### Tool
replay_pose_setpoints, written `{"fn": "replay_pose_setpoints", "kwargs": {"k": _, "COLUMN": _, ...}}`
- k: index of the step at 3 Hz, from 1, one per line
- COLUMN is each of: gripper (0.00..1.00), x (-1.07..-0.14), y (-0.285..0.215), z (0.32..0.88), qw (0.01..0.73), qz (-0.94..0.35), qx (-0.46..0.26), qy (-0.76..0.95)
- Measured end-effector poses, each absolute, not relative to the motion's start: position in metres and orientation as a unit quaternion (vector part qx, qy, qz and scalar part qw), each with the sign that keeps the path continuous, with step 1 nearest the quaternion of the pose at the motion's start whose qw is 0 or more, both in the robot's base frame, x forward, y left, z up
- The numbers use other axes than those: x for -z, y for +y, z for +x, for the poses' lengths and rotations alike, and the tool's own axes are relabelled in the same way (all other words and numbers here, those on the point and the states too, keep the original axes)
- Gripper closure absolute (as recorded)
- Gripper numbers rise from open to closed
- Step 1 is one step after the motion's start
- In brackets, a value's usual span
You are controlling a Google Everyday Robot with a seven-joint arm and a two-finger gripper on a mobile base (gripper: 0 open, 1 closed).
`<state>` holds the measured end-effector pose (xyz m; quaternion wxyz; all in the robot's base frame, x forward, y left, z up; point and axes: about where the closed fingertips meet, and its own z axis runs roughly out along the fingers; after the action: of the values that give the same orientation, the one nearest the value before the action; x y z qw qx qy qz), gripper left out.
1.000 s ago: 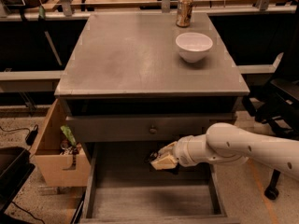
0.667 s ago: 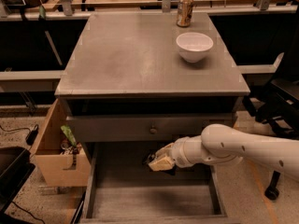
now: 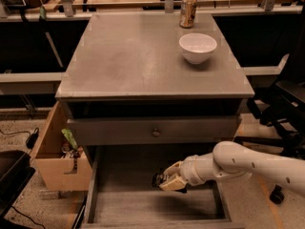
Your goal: Place rxbar chocolate into middle drawer
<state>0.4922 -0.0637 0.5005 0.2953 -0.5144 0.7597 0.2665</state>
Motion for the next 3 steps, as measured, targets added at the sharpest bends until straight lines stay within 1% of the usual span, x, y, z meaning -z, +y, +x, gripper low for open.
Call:
{"fn": "replay_pose_setpoints", "kwargs": {"k": 1, "gripper": 0.82, "x": -0.4994, "y": -0.0575, "z": 0.4817, "qw": 0.289, "qz": -0.535, "qx": -0.279, "qy": 0.743}}
{"fn": "replay_pose_setpoints", "kwargs": {"k": 3, "gripper": 0.35, "x": -0.4983, "y": -0.055, "z": 0.4812, "qw": 0.289, "qz": -0.535, "qx": -0.28, "qy": 0.743}}
